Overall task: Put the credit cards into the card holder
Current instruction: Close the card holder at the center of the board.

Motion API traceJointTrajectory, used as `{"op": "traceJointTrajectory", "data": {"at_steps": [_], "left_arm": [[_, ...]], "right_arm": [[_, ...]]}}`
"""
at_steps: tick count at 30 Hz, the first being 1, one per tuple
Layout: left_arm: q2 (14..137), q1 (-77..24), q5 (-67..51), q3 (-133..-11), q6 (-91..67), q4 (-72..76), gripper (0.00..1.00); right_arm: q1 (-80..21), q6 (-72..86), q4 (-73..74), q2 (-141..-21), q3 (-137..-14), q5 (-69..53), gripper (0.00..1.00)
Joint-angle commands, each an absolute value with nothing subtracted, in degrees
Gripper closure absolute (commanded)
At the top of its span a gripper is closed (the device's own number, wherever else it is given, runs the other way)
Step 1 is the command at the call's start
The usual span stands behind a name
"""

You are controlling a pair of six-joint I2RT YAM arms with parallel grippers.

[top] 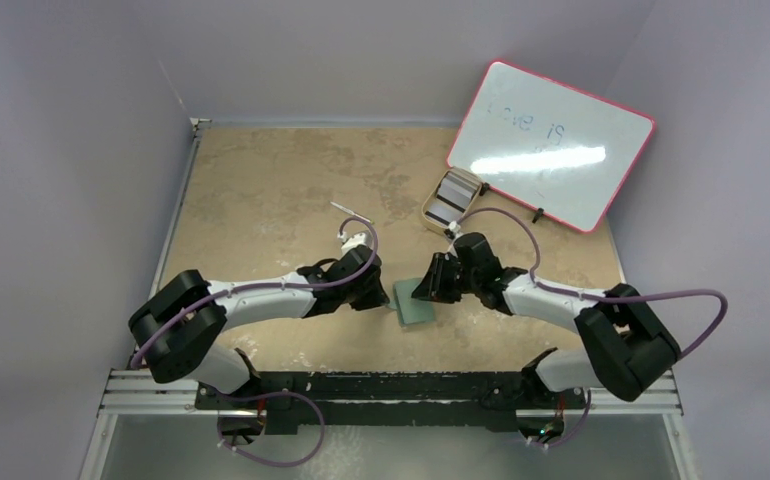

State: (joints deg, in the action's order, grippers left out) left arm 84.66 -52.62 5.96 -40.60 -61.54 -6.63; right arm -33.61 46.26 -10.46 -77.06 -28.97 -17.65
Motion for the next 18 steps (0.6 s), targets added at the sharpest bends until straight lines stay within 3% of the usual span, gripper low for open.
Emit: {"op": "traceJointTrajectory", "data": {"at_steps": [1,18], "left_arm": [[82.3,-52.5,4.3,-43.3,-61.4,-3.0,0.92],[83.6,-52.6,0.9,-43.1,-60.7,1.4,0.76]], "right_arm": [[-35.4,45.5,-8.6,-78.9,-31.8,-13.7,0.72],[-37.7,45.8,-7.7,-80.6,-32.4,-10.9,0.72]]}}
